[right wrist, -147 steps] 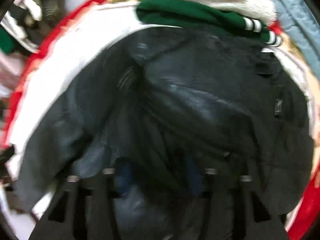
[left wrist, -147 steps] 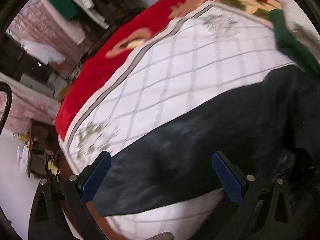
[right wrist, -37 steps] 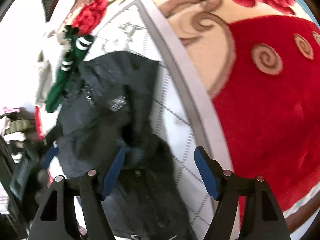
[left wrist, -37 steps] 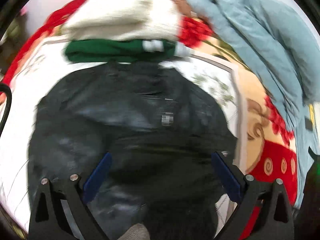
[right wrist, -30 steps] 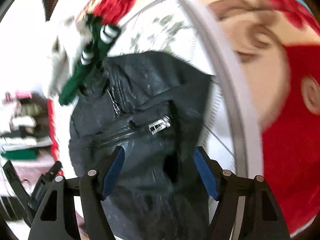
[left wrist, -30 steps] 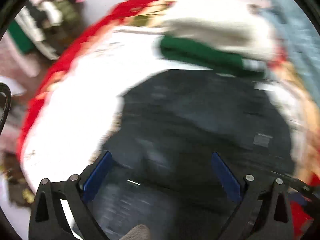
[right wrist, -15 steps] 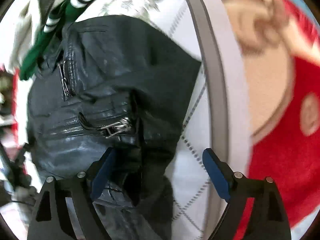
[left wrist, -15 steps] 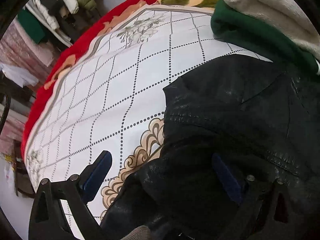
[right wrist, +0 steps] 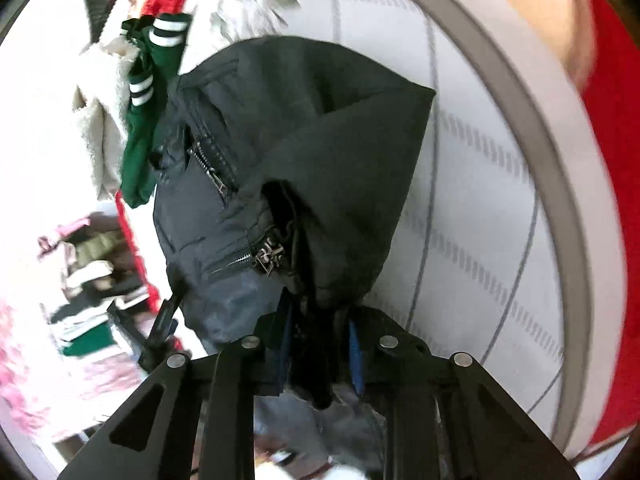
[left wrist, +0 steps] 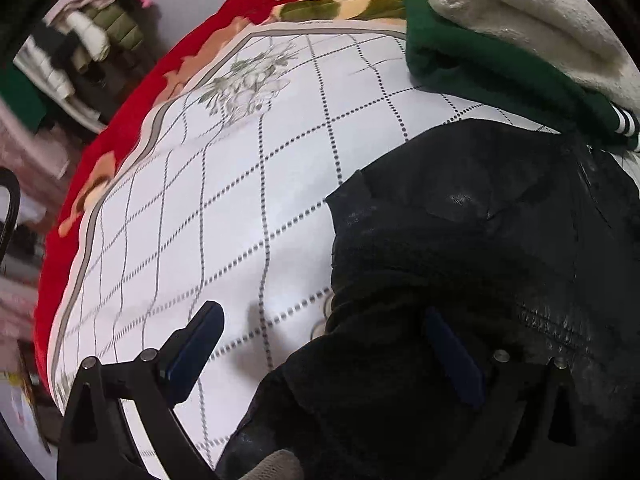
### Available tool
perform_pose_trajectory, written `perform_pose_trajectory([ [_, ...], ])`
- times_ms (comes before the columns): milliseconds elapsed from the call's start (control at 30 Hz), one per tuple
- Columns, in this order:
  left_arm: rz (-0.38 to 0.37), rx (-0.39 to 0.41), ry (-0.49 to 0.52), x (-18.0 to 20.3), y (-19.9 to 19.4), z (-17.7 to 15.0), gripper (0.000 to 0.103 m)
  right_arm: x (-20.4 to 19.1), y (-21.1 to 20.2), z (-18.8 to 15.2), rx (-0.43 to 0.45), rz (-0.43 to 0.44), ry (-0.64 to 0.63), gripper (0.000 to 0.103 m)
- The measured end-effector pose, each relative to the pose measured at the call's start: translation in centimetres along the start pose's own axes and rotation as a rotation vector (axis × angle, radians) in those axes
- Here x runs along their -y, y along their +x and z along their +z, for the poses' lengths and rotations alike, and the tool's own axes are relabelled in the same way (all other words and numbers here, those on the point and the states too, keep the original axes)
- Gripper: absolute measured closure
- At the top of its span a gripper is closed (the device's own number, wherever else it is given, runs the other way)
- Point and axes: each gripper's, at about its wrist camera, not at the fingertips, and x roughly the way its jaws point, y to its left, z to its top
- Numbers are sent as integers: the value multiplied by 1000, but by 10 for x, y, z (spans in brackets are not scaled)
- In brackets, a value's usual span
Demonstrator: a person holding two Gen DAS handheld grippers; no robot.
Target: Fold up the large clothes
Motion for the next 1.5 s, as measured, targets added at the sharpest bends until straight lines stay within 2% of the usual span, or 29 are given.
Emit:
perform_pose_trajectory([
  [33,-14,-4,12,1,0,1,0,3,3,-3,-6,-48,-15,77],
  [100,-19,-11,32,5,-1,1,0,-6,18,-3,8,-278,-156,67],
  [133,-9,-6,42,8,-4,1,0,-12,25,-4,30,-346,-213,64],
  [233,-29,-13,44,18,-22,-6,0,-25,29,-11,54,-419,-209,61],
  [400,-35,32,83,48,-72,-38,0,-47,6,-36,103,-458,-232,56],
  [467,-17,32,95,63,-92,-58,0,-53,-3,-47,104,-472,-274,38],
  [533,16,38,114,76,-107,-75,0,-52,-10,-53,84,-465,-311,29],
  [600,76,43,148,92,-123,-99,0,-35,-30,-57,71,-463,-345,29],
  [700,220,56,215,121,-148,-145,0,-17,-54,-44,60,-483,-401,29],
  [800,345,31,264,153,-169,-199,0,7,-82,-35,28,-540,-467,29],
  [967,436,-90,343,214,-185,-280,0,36,-111,-23,-4,-581,-533,29],
  [1033,456,-107,385,234,-185,-302,0,48,-116,-15,-20,-581,-534,29],
  [1100,494,-96,468,257,-180,-325,0,56,-115,-9,-36,-582,-533,29],
  [1167,530,-83,538,274,-171,-340,0,68,-121,-3,-47,-582,-541,29],
  [1233,554,-97,566,283,-156,-349,0,76,-118,-1,-55,-580,-547,29],
  [1333,577,-133,548,278,-133,-344,0,75,-102,2,-79,-577,-560,29],
  [1500,530,-169,445,260,-128,-327,0,68,-85,4,-93,-518,-585,29],
])
